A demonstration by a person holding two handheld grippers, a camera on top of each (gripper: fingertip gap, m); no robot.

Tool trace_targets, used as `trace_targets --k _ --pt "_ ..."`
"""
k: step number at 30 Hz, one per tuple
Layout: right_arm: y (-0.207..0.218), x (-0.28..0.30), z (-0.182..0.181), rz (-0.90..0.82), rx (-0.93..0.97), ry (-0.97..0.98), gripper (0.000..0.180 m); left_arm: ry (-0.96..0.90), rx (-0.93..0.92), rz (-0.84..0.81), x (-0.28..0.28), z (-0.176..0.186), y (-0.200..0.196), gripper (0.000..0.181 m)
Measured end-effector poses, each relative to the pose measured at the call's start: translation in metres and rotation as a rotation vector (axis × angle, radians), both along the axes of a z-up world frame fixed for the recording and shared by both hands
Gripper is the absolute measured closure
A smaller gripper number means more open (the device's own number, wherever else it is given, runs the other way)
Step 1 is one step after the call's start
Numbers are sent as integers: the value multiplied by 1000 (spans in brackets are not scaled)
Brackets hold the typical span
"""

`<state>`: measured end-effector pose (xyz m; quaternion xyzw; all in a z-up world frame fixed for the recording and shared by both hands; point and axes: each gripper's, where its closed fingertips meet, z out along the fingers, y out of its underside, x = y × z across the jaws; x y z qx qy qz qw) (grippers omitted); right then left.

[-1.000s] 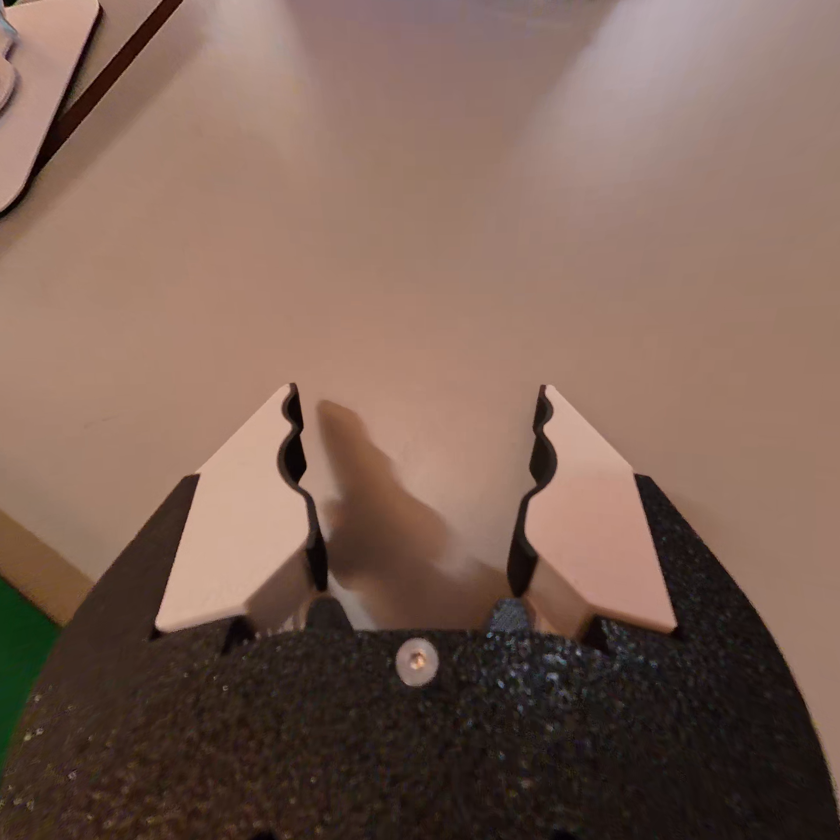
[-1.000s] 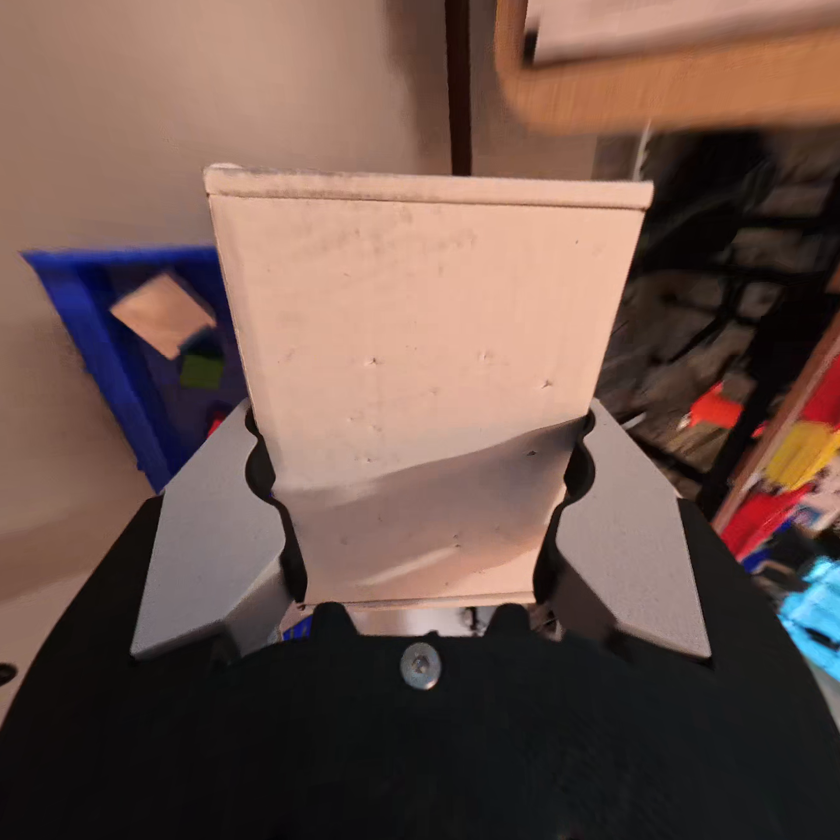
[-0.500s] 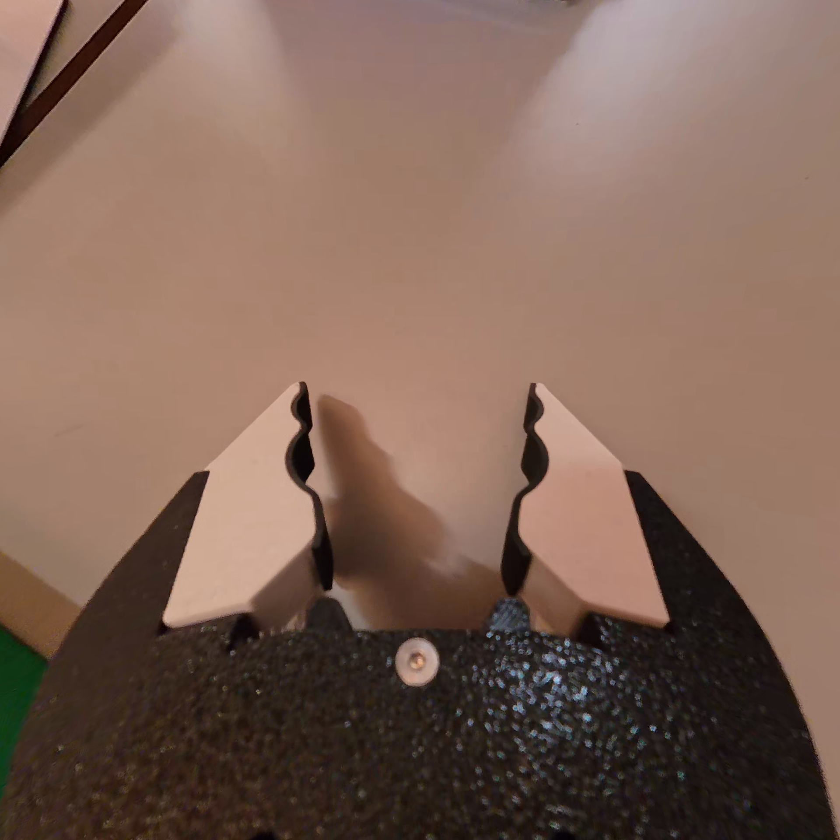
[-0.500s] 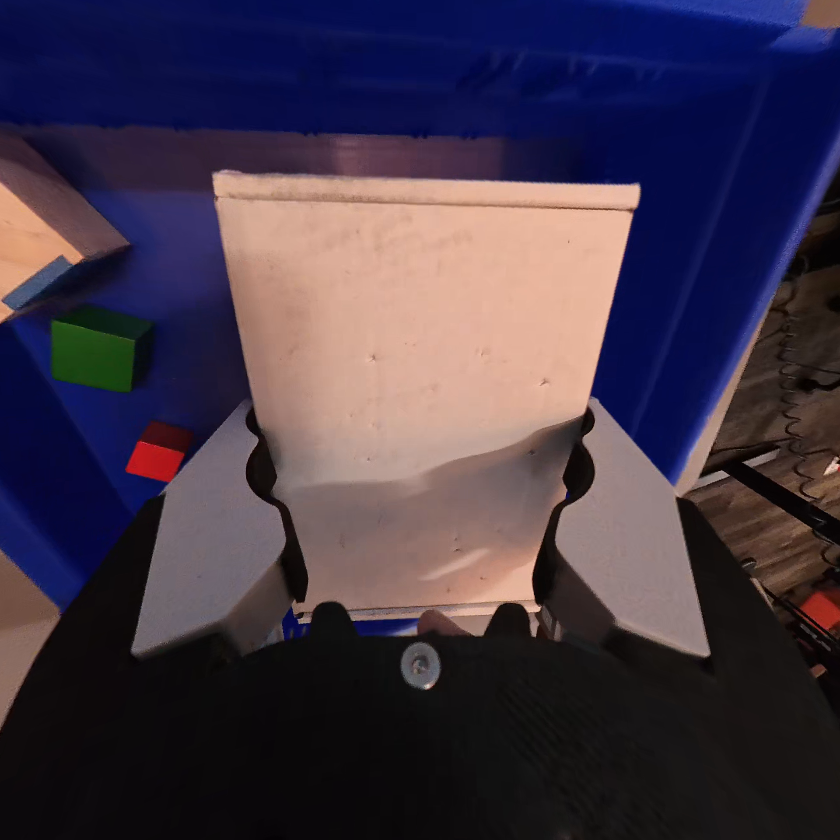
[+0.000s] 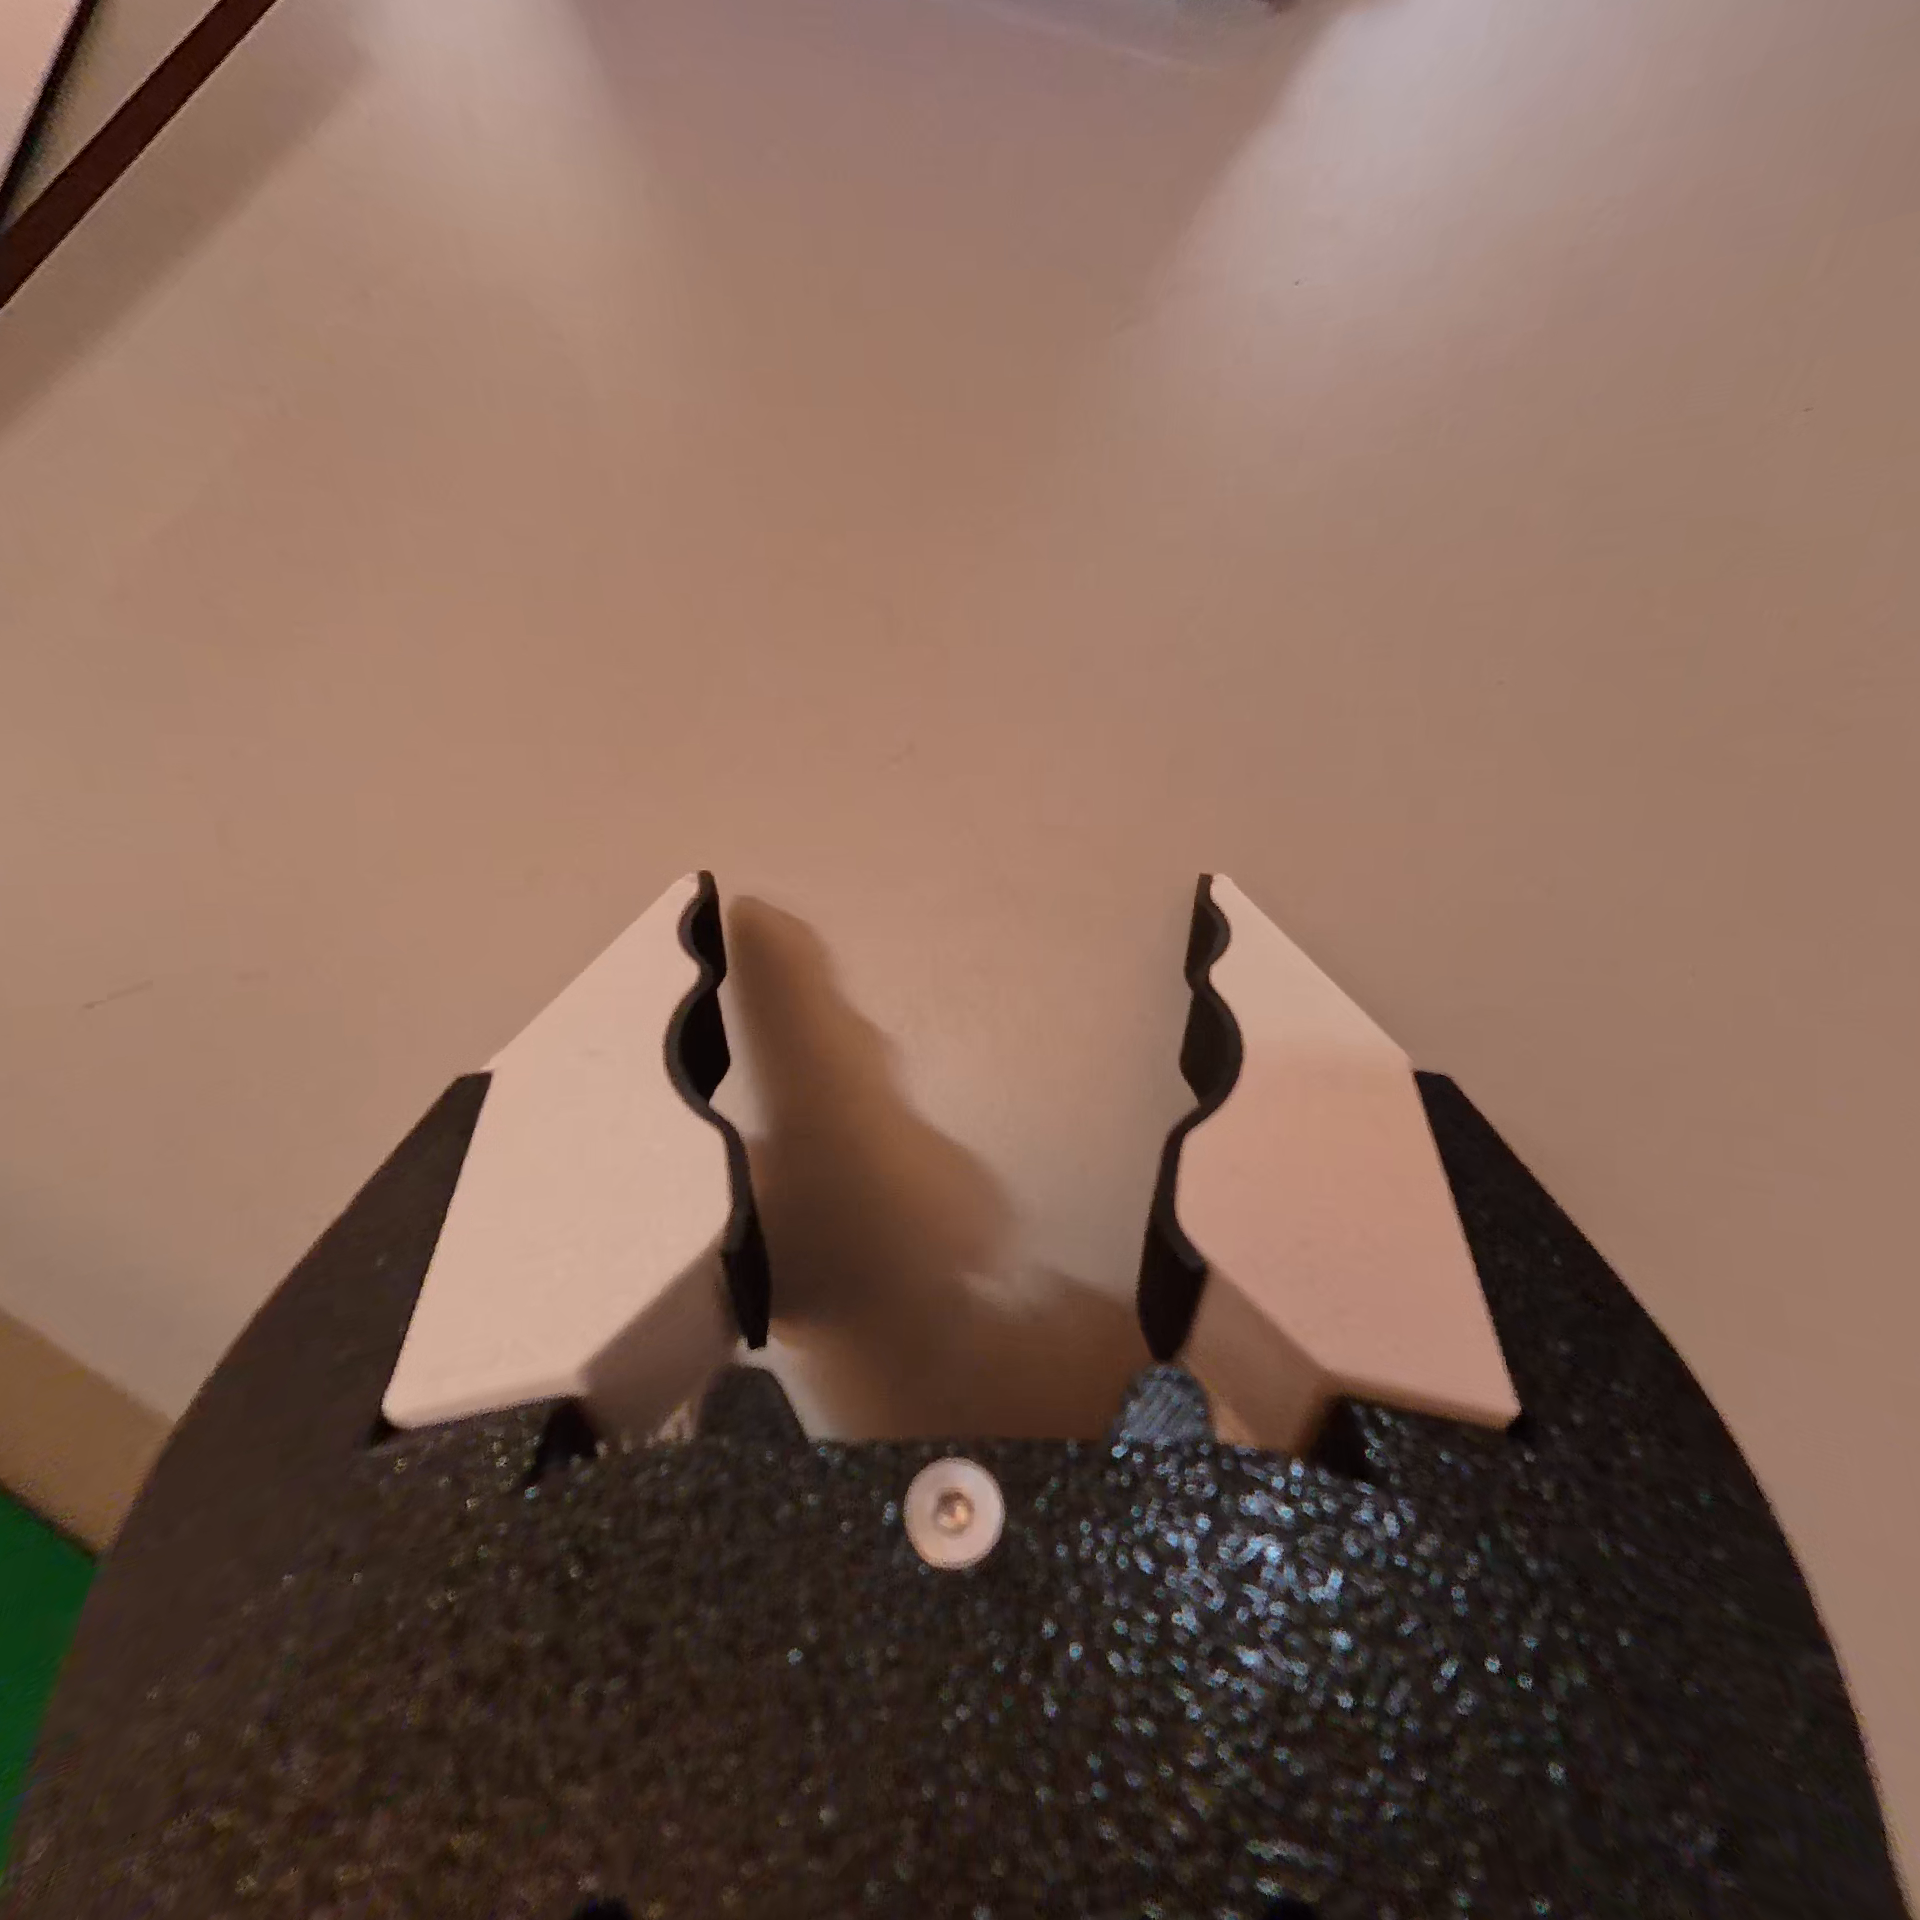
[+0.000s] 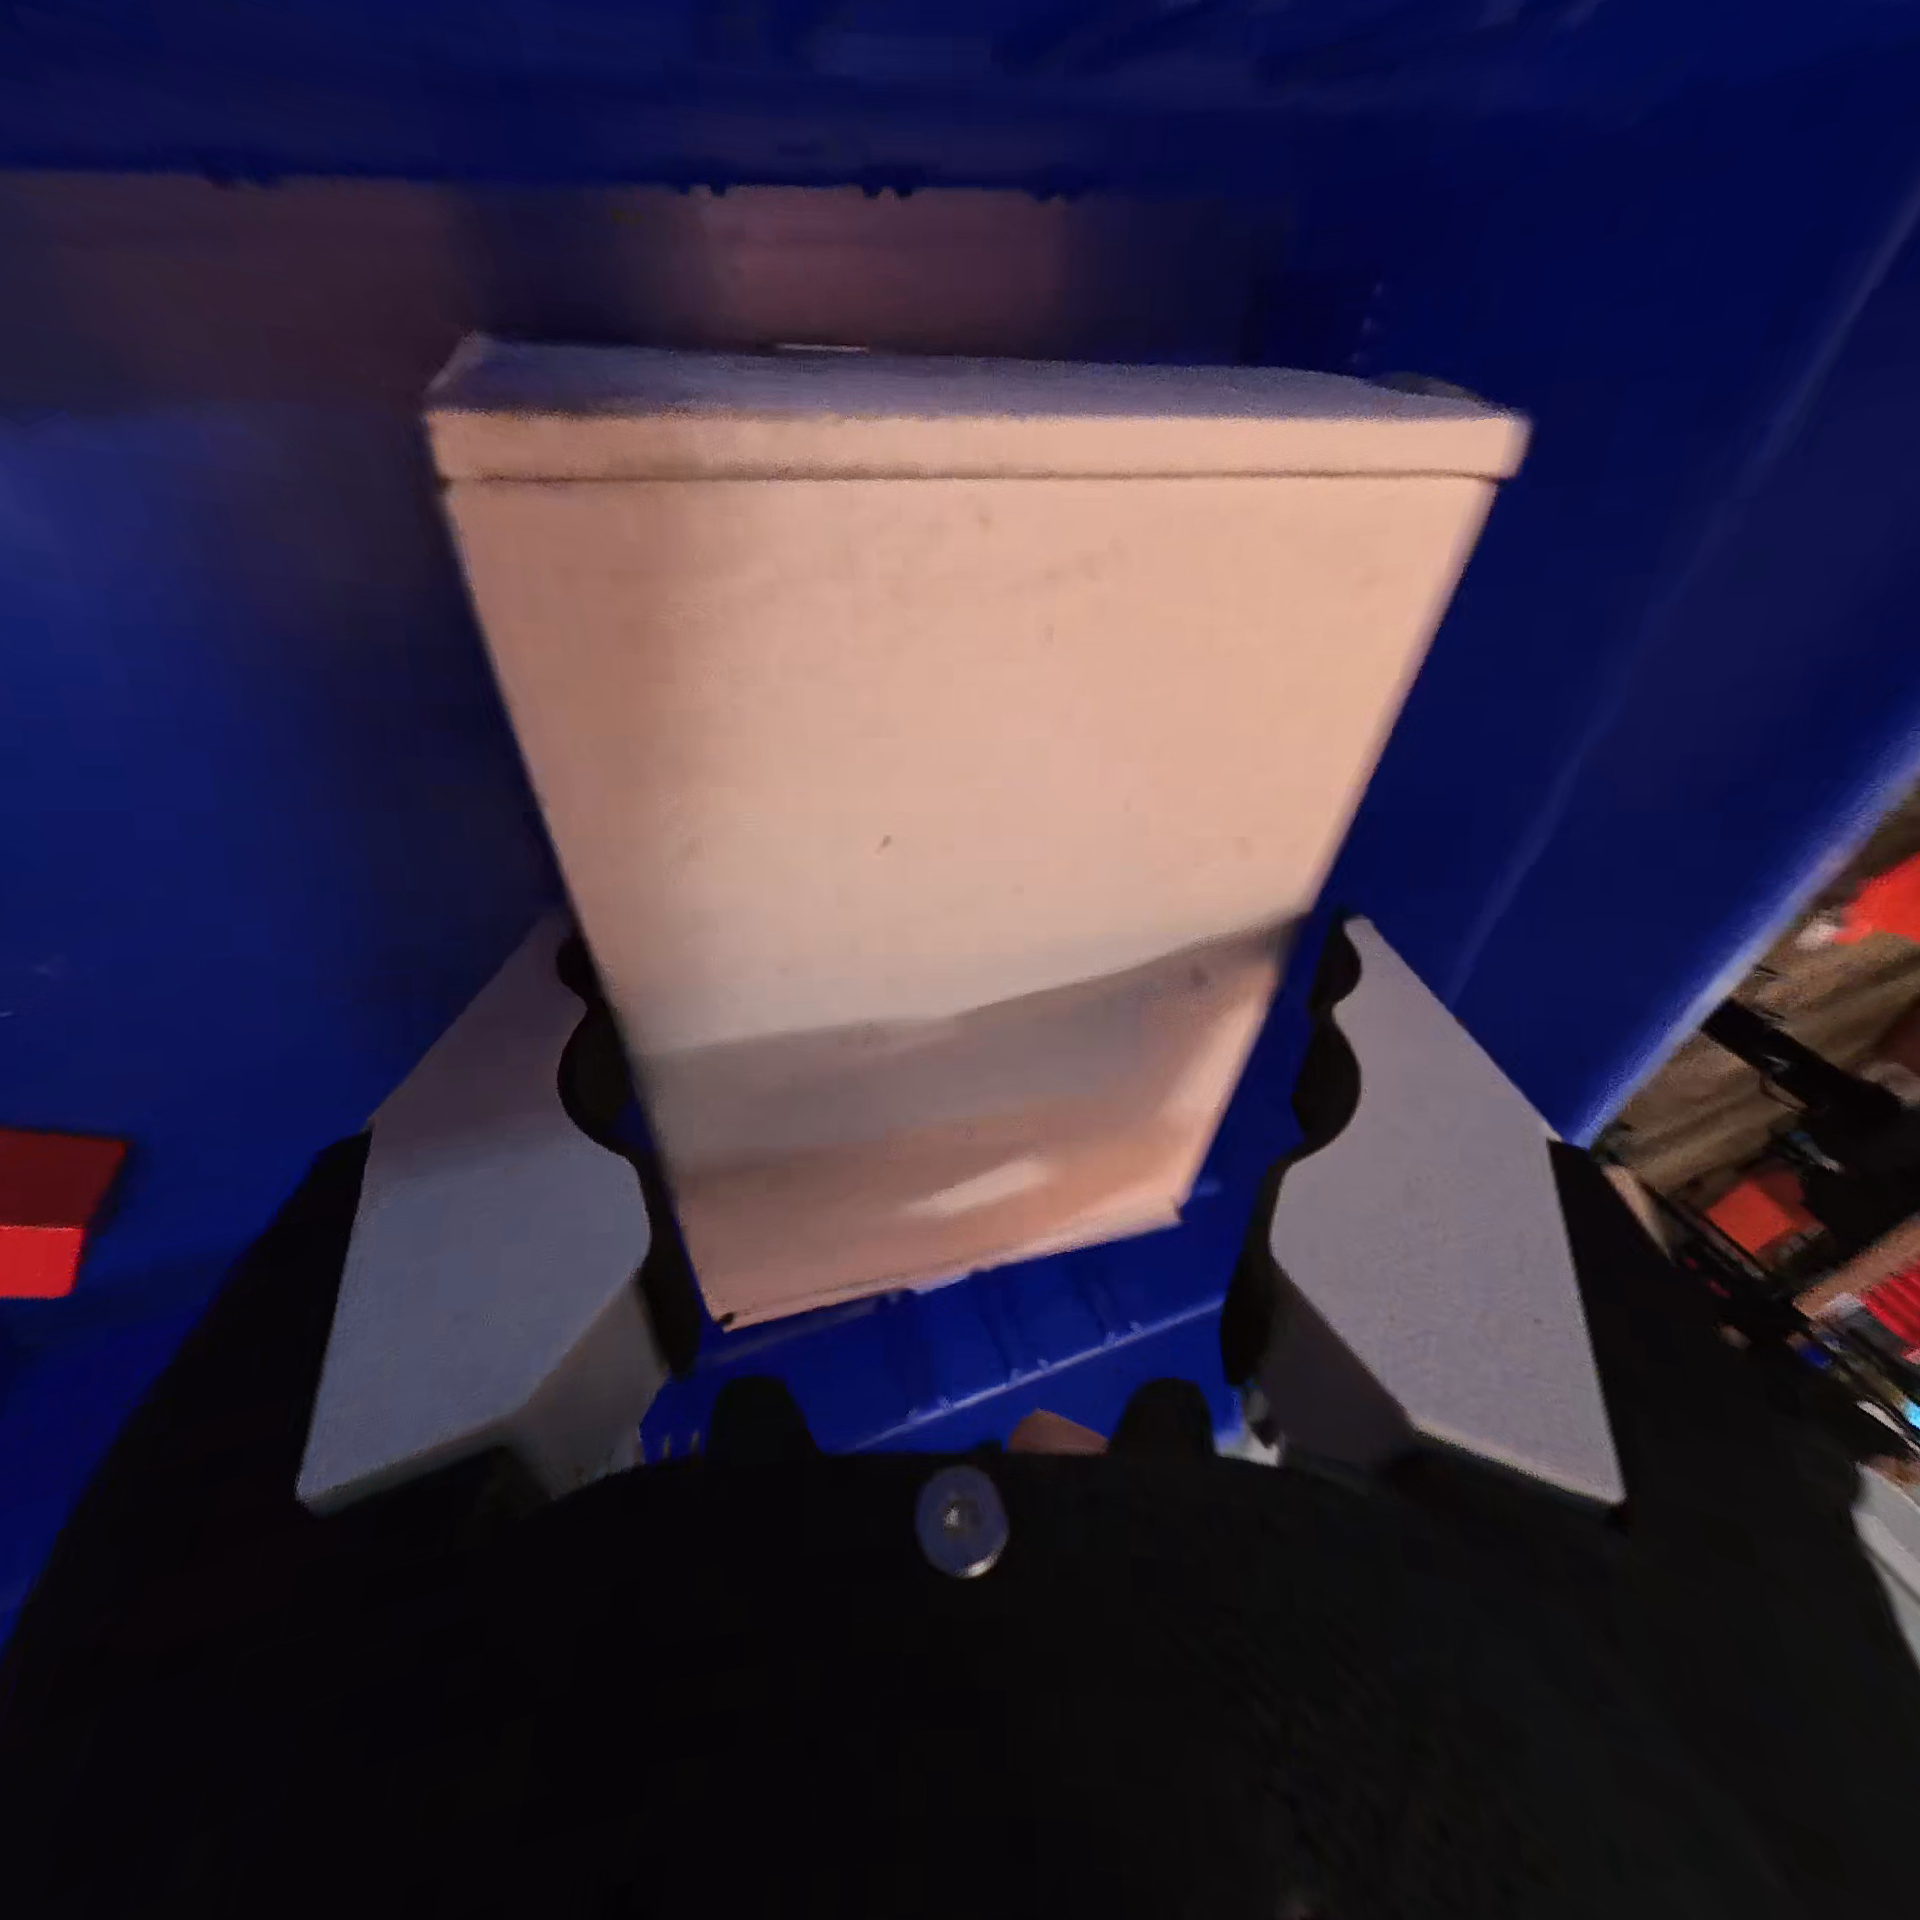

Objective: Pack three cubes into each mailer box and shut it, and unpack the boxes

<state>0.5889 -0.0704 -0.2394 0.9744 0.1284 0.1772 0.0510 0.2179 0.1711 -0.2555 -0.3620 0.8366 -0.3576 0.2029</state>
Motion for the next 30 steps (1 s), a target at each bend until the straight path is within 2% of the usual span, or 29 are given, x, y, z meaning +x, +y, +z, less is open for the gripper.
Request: trace_targets --k 4,6,8,10,12,14,15,17,19,22,24,25,28,30 --pt "3 -9 15 7 47 -54 50 3 -1 1 0 0 0 93" --pt "0 -17 31 -16 71 -89 54 -14 1 -2 -1 4 0 87" --pt "-4 -26 55 -24 111 -188 60 -68 -27 0 -4 28 -2 88" --pt "-13 -41 83 -14 156 -311 62 -148 -41 -6 -13 73 7 89" --pt "-27 -67 104 0 210 -408 62 -229 69 16 -18 117 43 89" --pt "-40 -100 112 17 276 -446 62 -276 268 63 -11 152 100 88" --pt "-46 -117 112 19 307 -442 62 -250 380 66 -4 158 133 87" --pt "-58 -152 104 -3 346 -409 62 -103 571 61 18 148 201 75" --pt "-62 -184 94 -14 381 -380 62 45 586 7 44 126 244 81" --pt "-63 -231 78 -26 418 -321 64 157 527 -58 77 99 272 80" --pt "-68 -256 68 -38 425 -315 65 220 632 -60 95 81 297 63" --pt "-73 -269 63 -52 421 -305 65 260 685 -68 100 70 307 62" --pt "-87 -304 47 -72 428 -282 65 353 760 -107 108 44 320 57" --pt "-101 -320 36 -111 427 -266 65 344 760 -141 113 40 316 61"
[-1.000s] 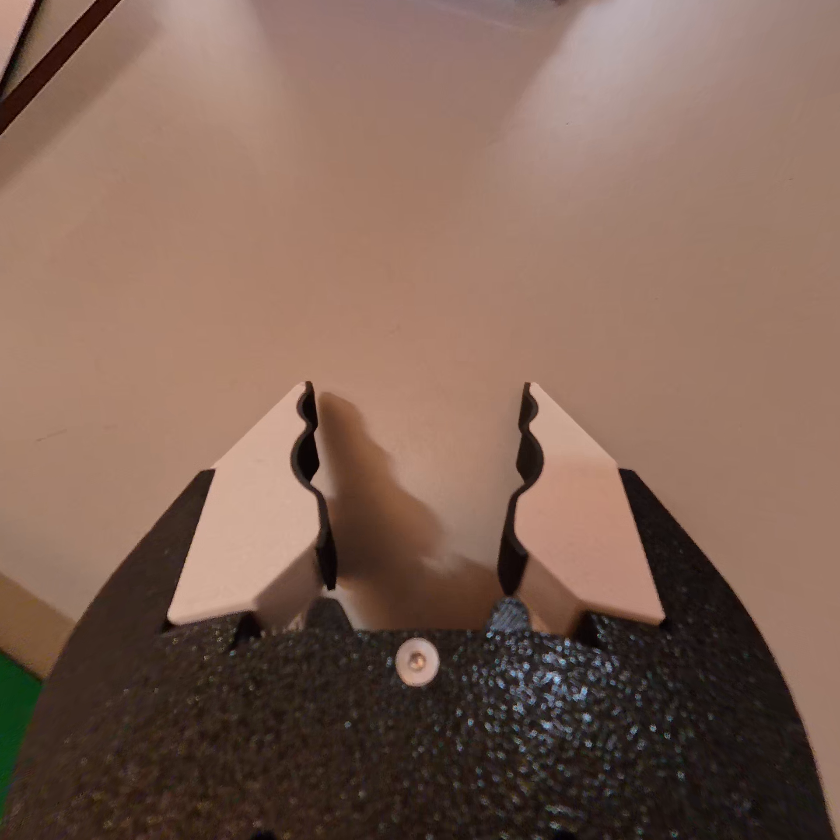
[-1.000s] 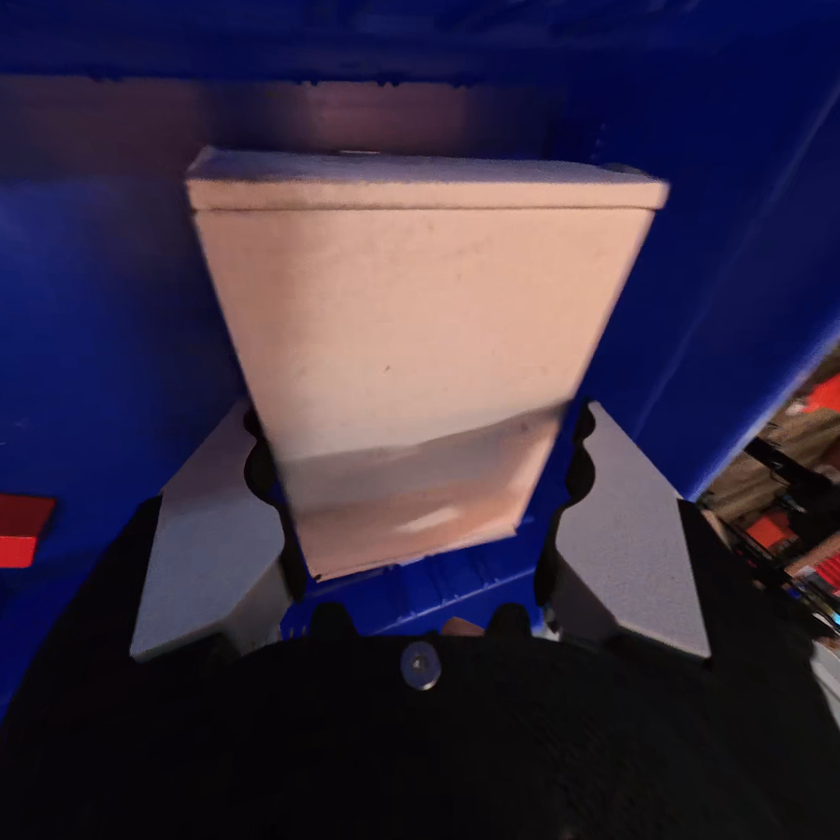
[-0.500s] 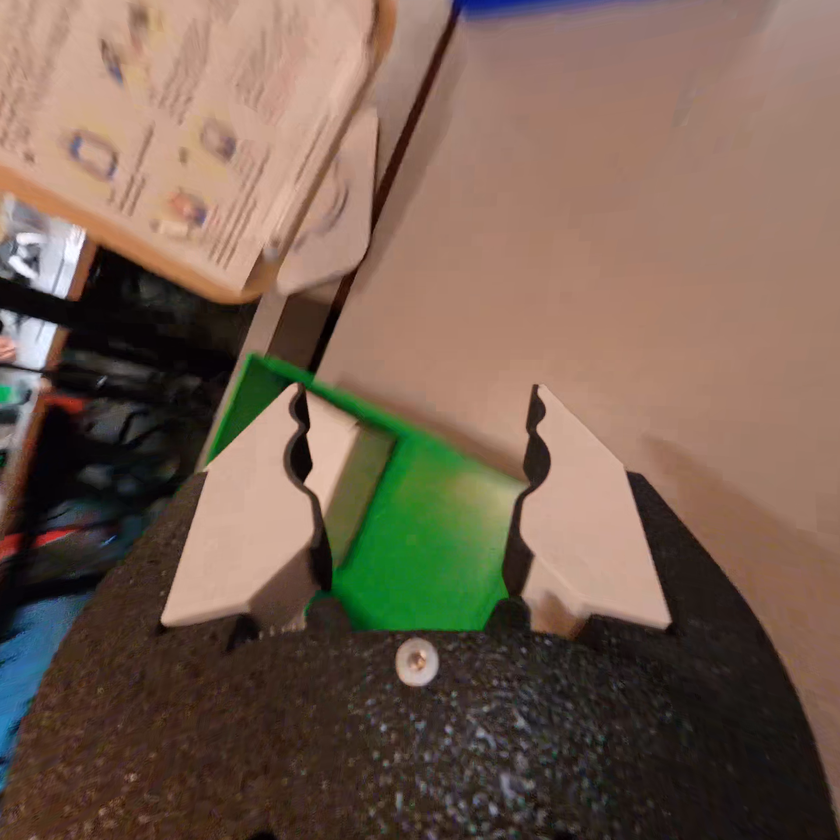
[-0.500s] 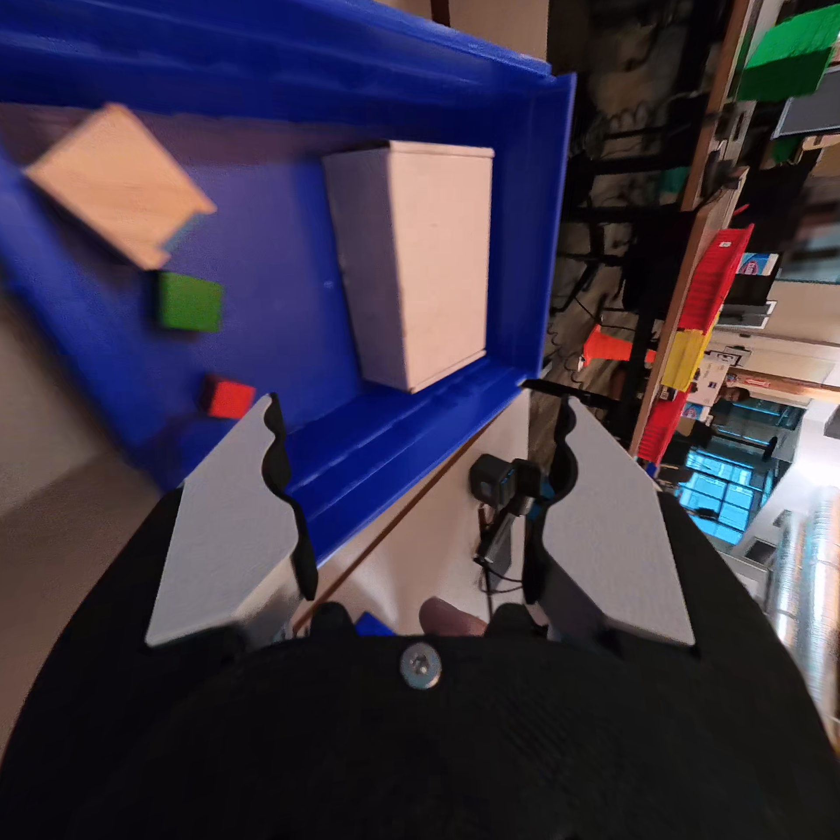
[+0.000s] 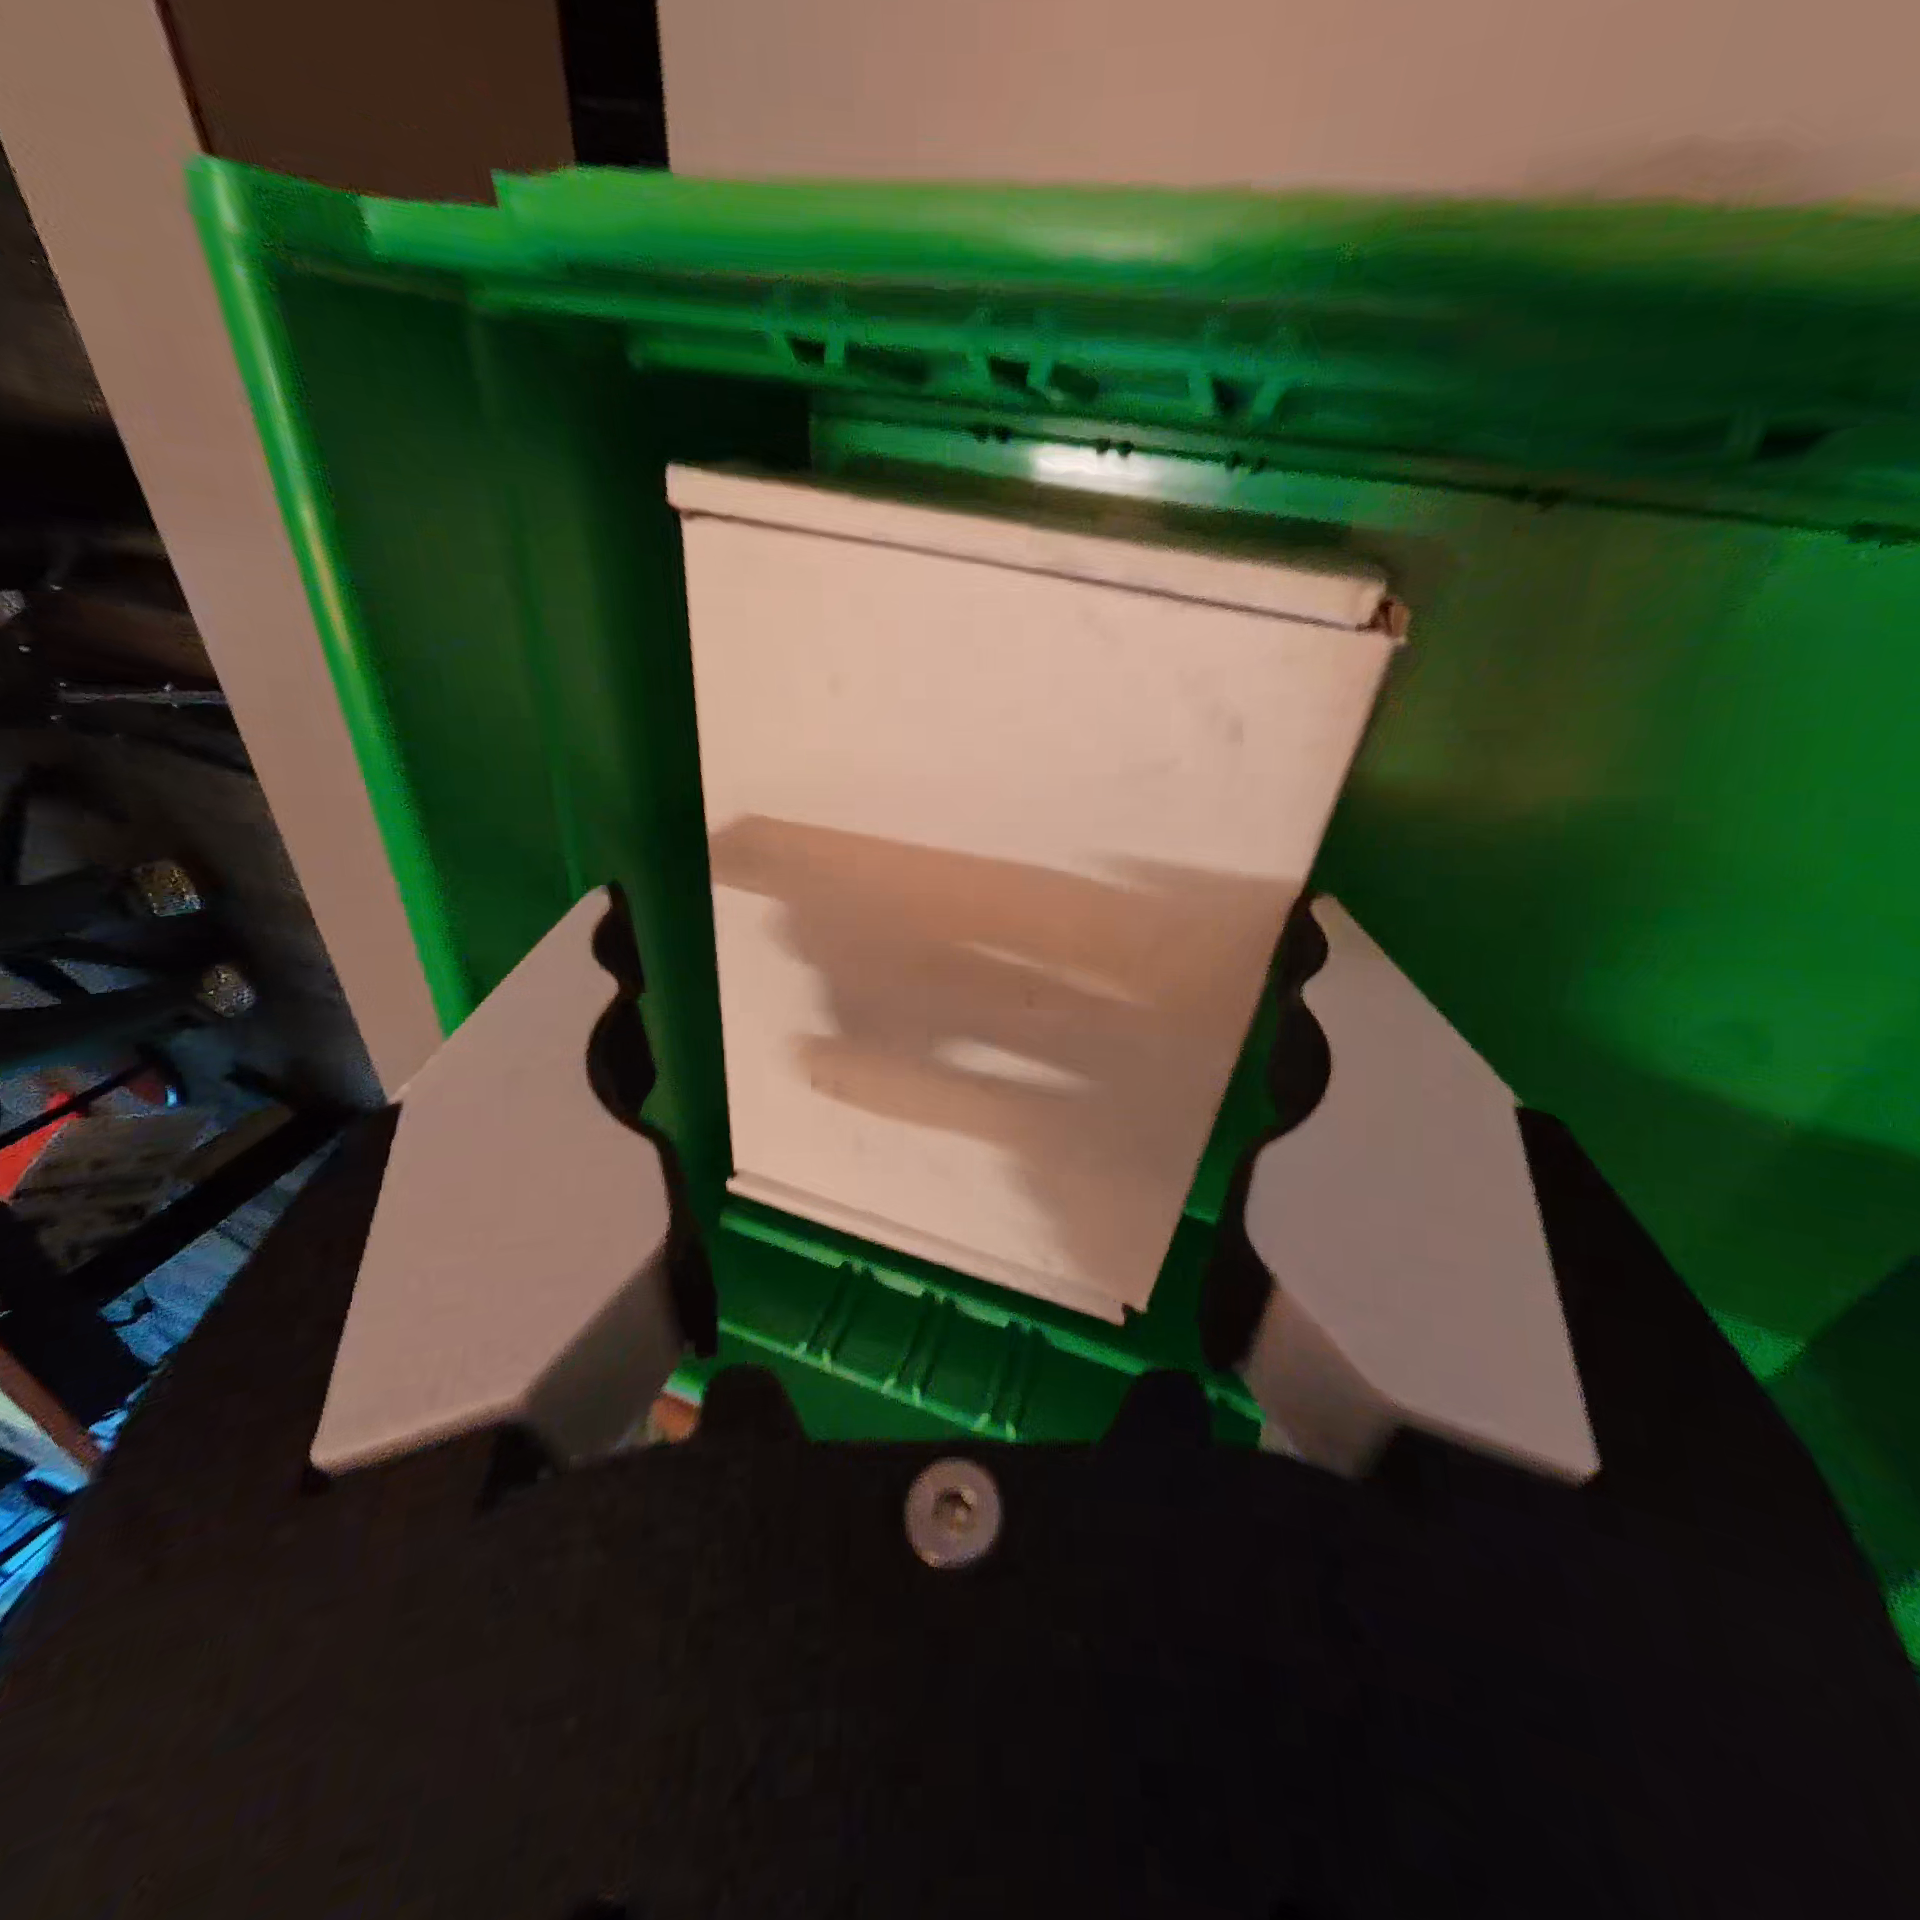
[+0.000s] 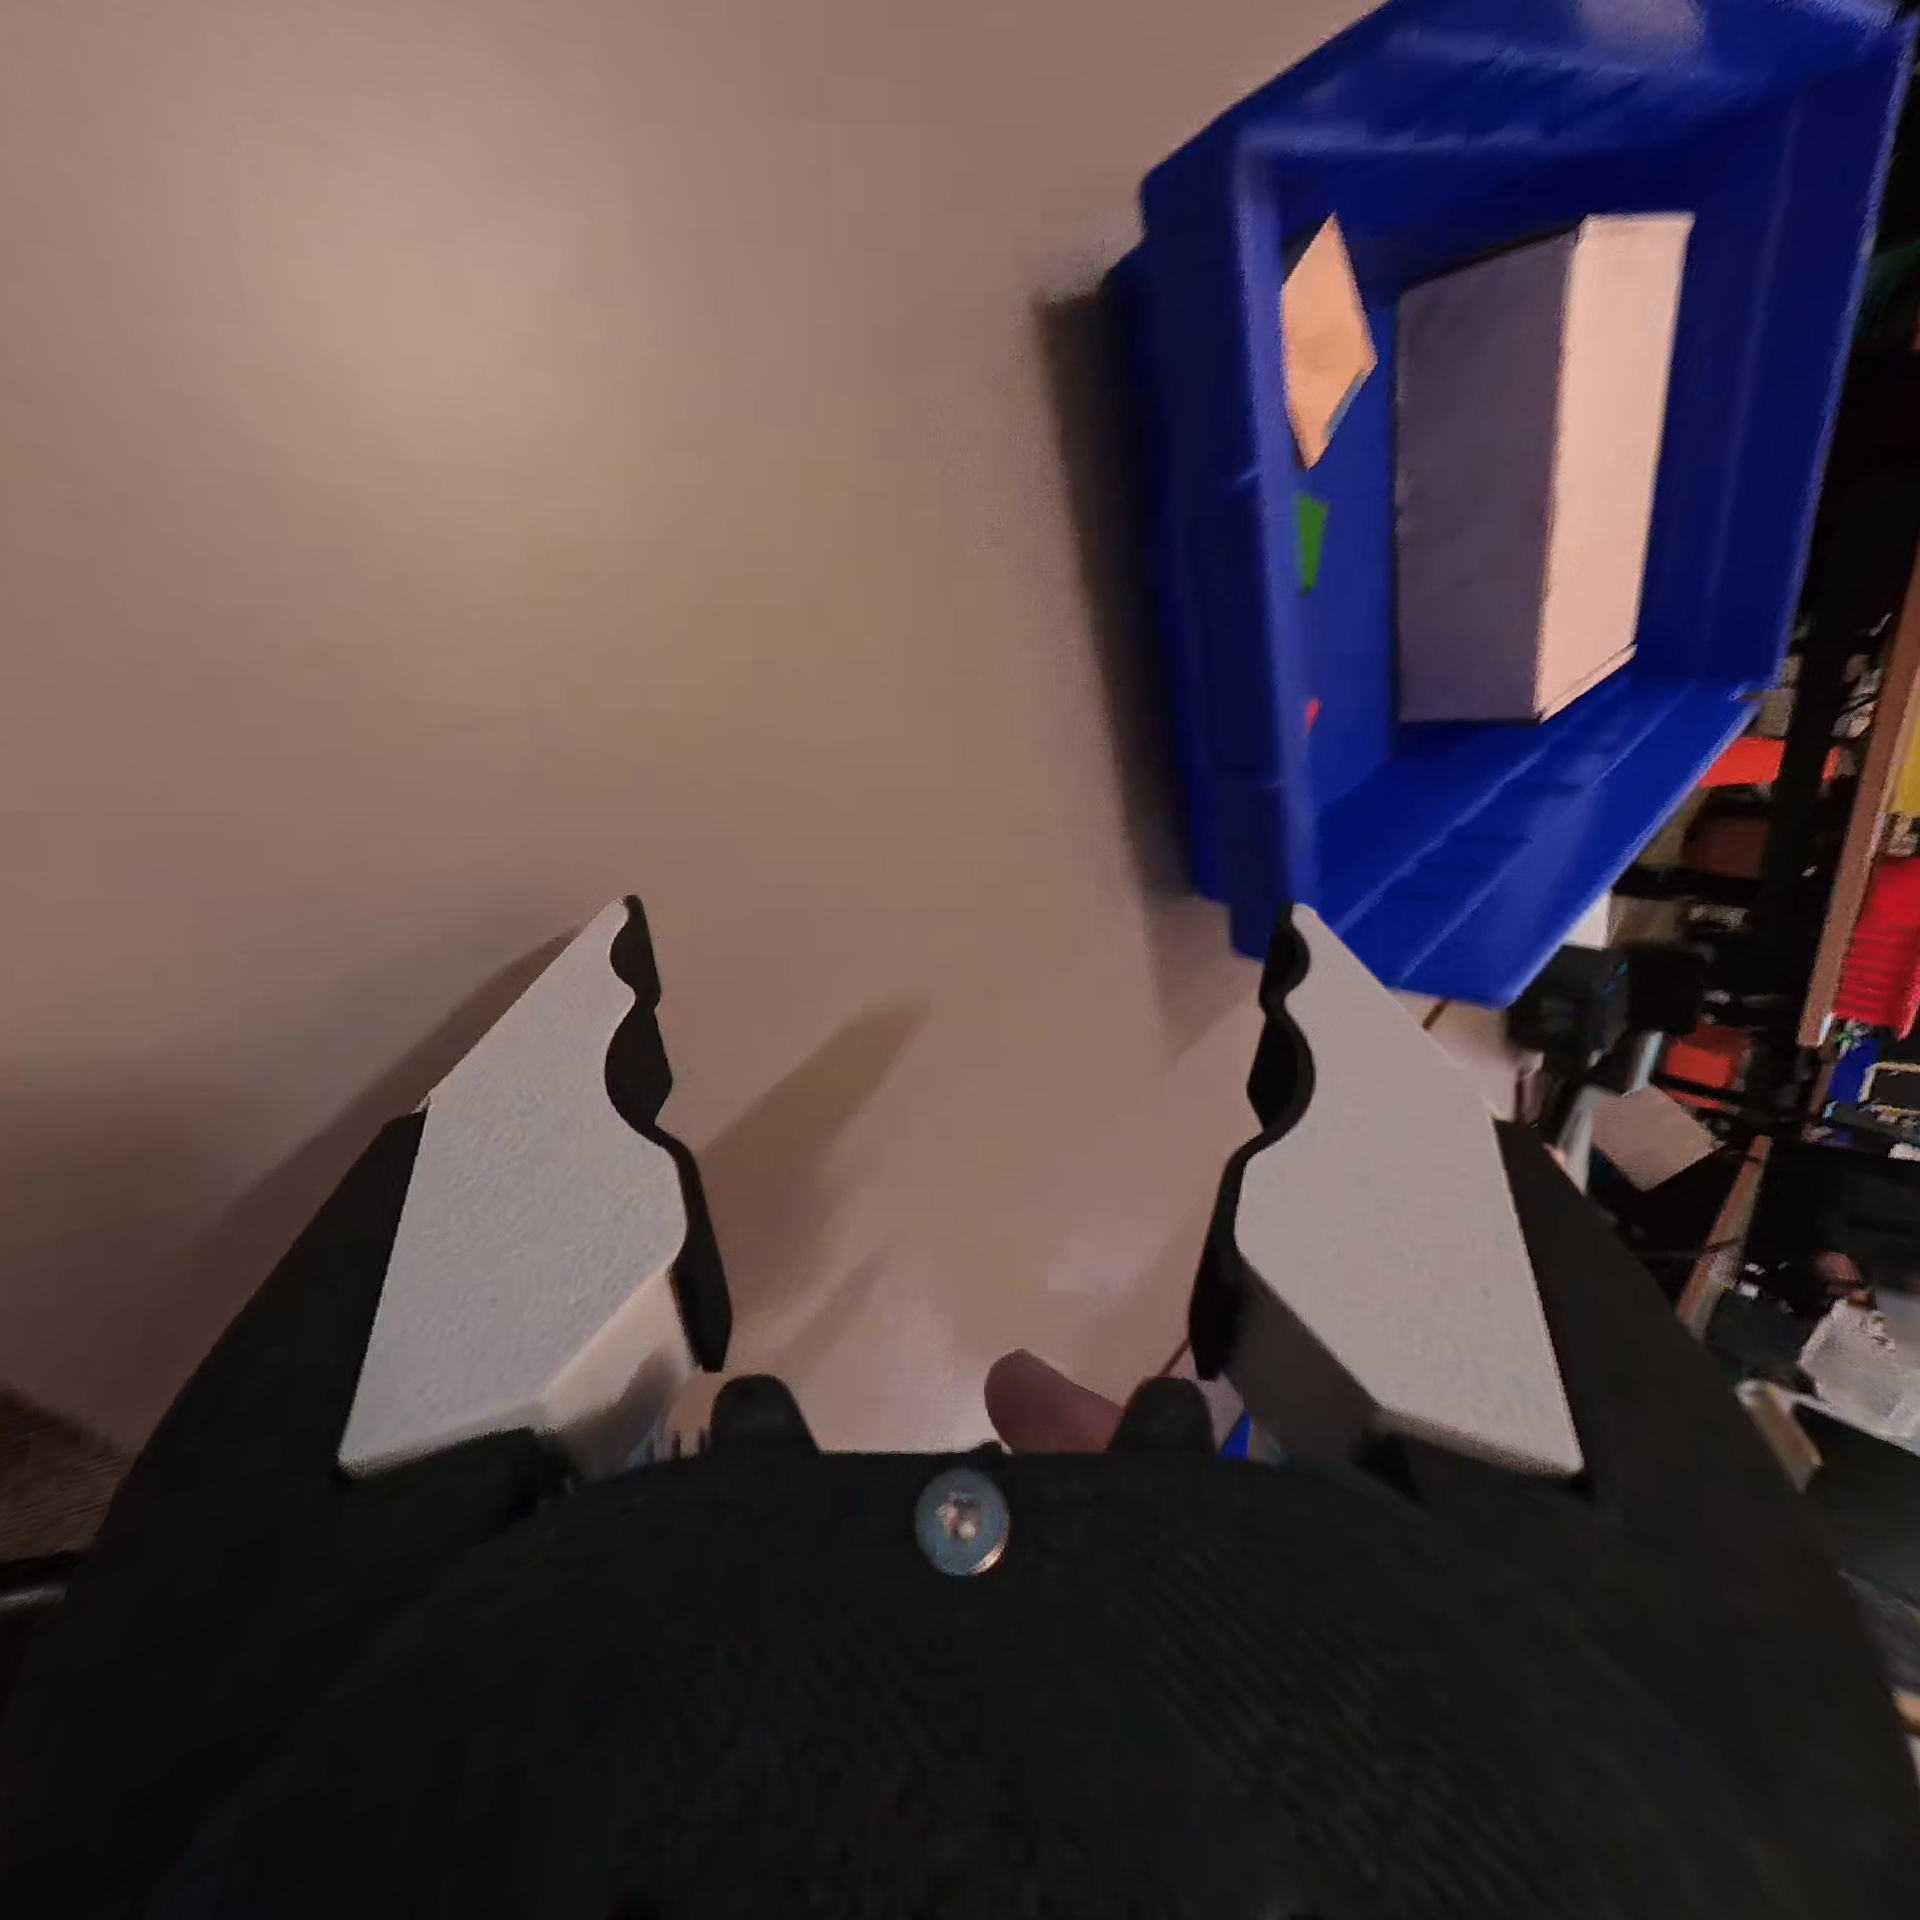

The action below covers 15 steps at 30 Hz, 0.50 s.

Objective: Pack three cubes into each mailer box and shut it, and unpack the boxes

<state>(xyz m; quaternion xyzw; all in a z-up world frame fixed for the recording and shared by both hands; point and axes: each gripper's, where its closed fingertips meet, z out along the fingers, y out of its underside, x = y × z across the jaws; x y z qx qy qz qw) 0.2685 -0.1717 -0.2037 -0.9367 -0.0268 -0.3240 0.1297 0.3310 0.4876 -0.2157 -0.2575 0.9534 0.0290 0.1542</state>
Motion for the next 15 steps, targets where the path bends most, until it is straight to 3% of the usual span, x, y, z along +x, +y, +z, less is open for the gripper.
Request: trace_targets --k 5,6,11,15 --pt "-26 -21 -24 -59 1 33 65 85 -5 86 -7 -18 3 61" --pt "-27 -22 -24 -74 26 31 73 98 -3 87 -10 -18 1 60" --pt "-24 -27 -21 -89 75 5 70 159 -22 98 -19 -14 -7 60" --pt "-9 -17 -9 -131 182 -6 70 170 -38 155 -18 -31 -3 42"
